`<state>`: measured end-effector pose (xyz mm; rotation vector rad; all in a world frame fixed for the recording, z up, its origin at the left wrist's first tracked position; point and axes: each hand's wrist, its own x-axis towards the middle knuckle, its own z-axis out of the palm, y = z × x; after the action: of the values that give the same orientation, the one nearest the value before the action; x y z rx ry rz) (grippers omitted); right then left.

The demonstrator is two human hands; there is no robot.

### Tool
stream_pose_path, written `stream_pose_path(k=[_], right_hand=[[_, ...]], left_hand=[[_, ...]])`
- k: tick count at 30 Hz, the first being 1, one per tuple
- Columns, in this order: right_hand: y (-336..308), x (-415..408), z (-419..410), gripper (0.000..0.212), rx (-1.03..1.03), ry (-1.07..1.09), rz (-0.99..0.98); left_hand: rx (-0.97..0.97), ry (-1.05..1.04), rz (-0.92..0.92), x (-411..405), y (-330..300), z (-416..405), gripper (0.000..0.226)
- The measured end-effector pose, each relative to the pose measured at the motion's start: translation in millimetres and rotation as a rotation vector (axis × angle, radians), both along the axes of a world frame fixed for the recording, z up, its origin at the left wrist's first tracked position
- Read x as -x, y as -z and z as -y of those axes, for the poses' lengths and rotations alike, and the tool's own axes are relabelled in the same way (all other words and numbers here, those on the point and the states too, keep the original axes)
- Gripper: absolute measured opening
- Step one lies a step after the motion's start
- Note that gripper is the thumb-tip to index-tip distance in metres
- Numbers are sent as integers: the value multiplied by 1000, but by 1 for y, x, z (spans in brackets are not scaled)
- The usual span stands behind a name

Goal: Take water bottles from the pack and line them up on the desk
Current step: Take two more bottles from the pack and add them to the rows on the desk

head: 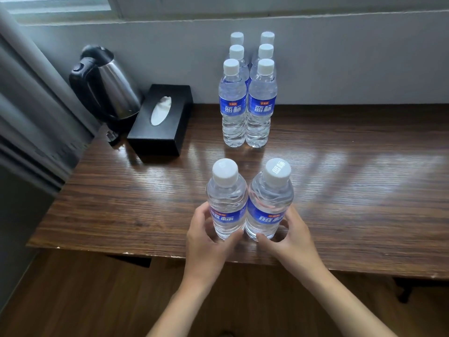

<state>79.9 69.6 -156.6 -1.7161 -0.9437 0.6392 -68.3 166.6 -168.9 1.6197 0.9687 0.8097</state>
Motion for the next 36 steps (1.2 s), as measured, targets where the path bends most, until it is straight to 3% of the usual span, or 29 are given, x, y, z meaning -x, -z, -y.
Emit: stream_pose_path(k=[5,11,14,21,26,36], right_hand=[[-1,1,0,55,-6,-6,-13],[7,0,5,67,14,8,-27],[15,4,7,75,51,113,82],[23,21,9,71,70,302,122],[29,30,6,67,26,356,128],[35,30,-6,63,29,399,172]], left_hand=[[-24,-74,-80,-3,0,1,76],[-43,-69,-97,-1,3,3,77],[-57,-52,-91,1,3,9,74],[-48,-138,-112,0,6,19,64],[-33,-146,-187,-7,6,29,75],[-24,-208,-200,-17,3,24,63]])
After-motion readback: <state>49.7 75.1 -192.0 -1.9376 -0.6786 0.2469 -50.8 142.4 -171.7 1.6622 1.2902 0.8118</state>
